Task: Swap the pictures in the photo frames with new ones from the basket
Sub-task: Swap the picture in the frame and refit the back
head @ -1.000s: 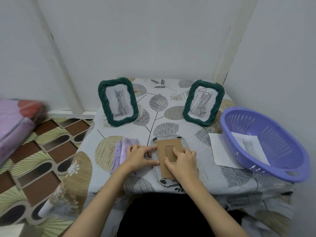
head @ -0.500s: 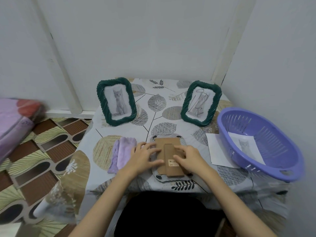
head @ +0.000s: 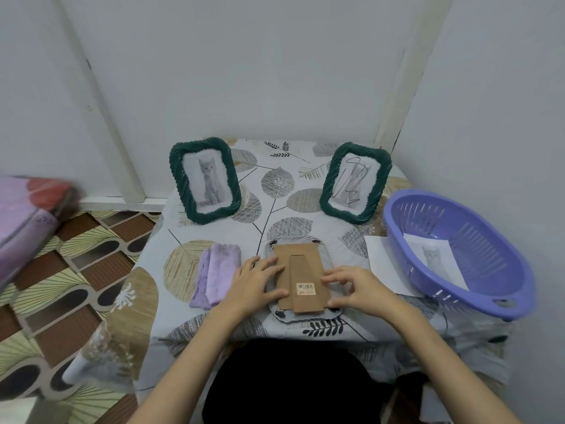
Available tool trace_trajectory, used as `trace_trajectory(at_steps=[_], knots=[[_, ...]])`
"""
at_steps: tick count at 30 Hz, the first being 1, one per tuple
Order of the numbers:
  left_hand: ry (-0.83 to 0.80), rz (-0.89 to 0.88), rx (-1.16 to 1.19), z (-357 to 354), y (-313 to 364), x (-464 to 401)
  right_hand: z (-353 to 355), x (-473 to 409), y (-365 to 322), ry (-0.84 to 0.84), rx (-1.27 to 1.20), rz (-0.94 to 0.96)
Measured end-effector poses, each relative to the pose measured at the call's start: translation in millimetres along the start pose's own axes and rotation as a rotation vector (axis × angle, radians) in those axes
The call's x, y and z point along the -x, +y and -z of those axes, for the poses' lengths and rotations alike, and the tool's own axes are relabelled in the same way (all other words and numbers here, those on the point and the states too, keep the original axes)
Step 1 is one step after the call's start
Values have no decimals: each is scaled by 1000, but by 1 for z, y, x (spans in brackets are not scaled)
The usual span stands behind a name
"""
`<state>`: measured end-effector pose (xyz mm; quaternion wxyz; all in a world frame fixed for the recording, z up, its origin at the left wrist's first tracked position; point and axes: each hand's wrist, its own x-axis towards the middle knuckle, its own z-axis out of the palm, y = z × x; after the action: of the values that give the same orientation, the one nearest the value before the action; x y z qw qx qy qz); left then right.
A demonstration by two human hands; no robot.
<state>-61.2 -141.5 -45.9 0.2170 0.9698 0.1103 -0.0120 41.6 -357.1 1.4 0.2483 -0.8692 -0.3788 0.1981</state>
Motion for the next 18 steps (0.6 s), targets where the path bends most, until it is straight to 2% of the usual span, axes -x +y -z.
trace_trajectory(at_steps=[3,6,14,18], knots=[[0,-1,-5,-1,0,-1,0,3,2,-46,95,4],[-6,2,-6,-1,0,-1,-6,6,10,-22,161,52],[-12,6,-5,-1,0,-3,-26,14,25,301,102,217],[-3,2,-2,-1,0,-1,-31,13,21,367,12,201]])
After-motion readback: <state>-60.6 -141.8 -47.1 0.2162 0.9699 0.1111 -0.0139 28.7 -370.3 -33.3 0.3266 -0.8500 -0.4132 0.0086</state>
